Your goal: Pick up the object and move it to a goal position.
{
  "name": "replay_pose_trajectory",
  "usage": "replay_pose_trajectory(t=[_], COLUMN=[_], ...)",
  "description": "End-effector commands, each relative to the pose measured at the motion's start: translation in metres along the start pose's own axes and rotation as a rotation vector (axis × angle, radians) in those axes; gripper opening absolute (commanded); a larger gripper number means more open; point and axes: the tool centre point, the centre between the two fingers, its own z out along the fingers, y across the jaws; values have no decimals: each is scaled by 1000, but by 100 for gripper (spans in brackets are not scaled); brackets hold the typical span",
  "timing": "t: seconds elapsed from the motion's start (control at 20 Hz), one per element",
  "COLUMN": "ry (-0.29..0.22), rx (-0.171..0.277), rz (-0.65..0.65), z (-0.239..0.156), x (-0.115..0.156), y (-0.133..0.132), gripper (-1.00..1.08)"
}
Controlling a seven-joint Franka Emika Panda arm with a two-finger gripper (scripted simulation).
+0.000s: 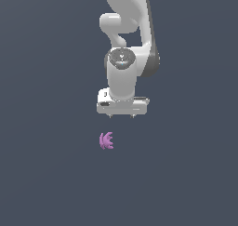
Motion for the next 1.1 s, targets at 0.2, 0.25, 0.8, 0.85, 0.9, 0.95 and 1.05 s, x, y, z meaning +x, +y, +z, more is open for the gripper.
replay_pose_trajectory(t=[0.2,0.25,0.8,0.85,0.9,0.95,1.05], ry=[20,29,45,46,46,46,46], rx=[8,12,16,15,14,13,10], rz=[-7,-11,-24,-27,-30,-34,-43], z=[-10,-16,-19,-16,-14,-11,-4], x=[5,7,16,18,20,23,29], y=[-12,-18,-22,-19,-16,-12,-3], gripper=[100,100,100,100,100,100,100])
